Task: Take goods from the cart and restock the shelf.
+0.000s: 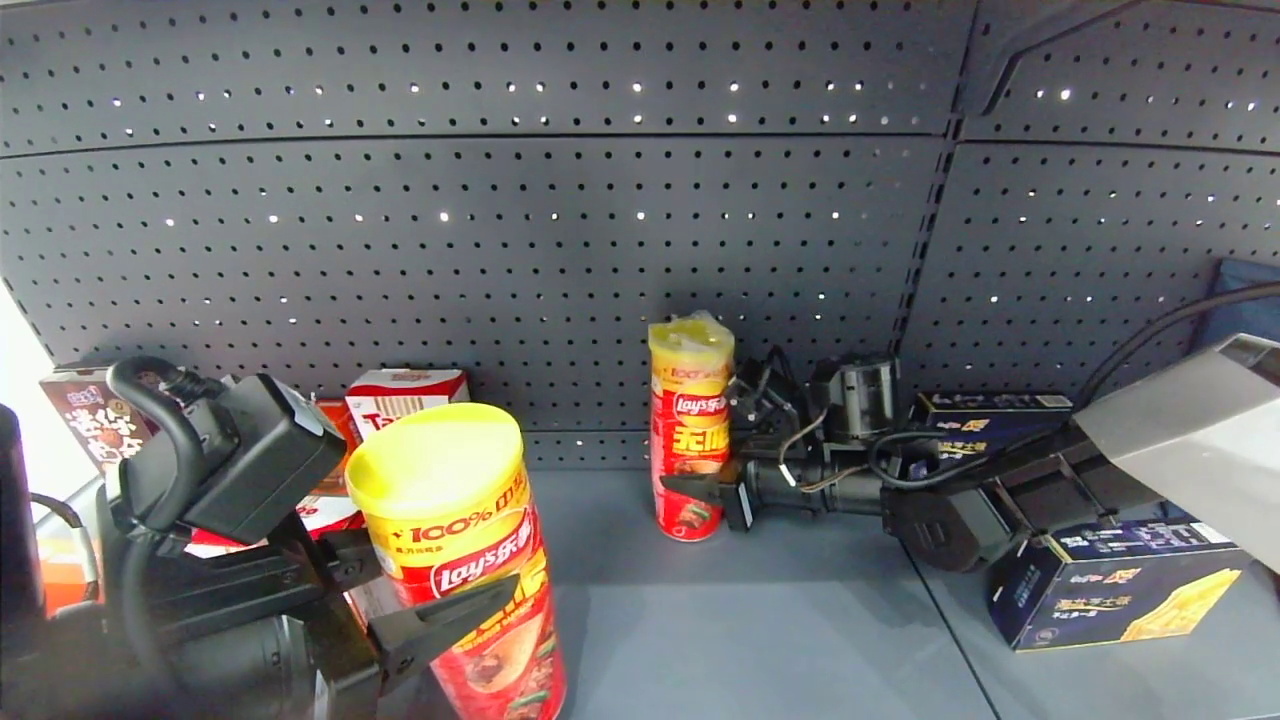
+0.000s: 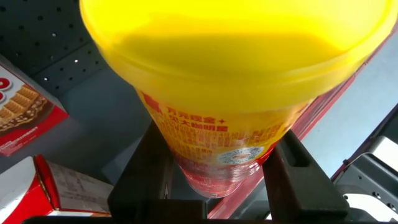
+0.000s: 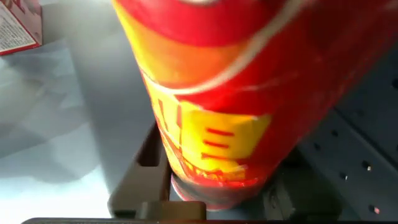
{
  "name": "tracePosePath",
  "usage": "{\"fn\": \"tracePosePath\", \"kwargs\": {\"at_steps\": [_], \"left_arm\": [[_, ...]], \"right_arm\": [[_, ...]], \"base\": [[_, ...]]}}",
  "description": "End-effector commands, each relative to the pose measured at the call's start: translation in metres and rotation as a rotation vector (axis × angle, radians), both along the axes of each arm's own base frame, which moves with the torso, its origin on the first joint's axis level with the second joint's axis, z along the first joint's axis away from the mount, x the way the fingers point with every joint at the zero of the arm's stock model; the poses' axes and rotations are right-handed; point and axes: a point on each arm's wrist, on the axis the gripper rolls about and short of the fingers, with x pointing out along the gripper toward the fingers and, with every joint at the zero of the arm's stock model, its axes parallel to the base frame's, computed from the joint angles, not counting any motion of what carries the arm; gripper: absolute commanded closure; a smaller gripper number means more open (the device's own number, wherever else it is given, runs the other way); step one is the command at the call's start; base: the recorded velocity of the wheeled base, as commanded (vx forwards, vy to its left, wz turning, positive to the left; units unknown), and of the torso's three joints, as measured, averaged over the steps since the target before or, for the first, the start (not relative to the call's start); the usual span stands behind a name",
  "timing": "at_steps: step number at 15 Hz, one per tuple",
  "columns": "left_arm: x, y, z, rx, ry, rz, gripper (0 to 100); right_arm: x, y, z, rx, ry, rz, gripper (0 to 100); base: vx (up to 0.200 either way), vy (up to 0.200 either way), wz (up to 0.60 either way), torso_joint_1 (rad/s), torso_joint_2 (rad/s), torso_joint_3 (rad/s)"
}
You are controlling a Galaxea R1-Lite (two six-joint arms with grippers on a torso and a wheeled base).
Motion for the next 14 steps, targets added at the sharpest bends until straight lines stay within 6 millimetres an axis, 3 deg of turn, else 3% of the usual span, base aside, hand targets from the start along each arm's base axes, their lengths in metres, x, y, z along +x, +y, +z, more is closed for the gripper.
{"fn": "tracePosePath", "kwargs": {"at_steps": [1, 8, 14], "left_arm": [[0.0, 0.0, -0.001, 0.0, 0.003, 0.003, 100], [-0.003, 0.003, -0.004, 0.006, 0.006, 0.004, 100], [-0.003, 0.002, -0.004, 0.008, 0.008, -0.001, 100]], "right_arm": [[-0.017, -0.004, 0.015, 0.007, -0.011, 0.009, 100], [-0.074, -0.03, 0.041, 0.009, -0.028, 0.005, 100], [-0.124, -0.028, 0.02, 0.015, -0.02, 0.056, 100]], "base": [[0.0, 0.0, 0.0, 0.0, 0.0, 0.0], [0.0, 0.0, 0.0, 0.0, 0.0, 0.0], [0.0, 0.0, 0.0, 0.0, 0.0, 0.0]]}}
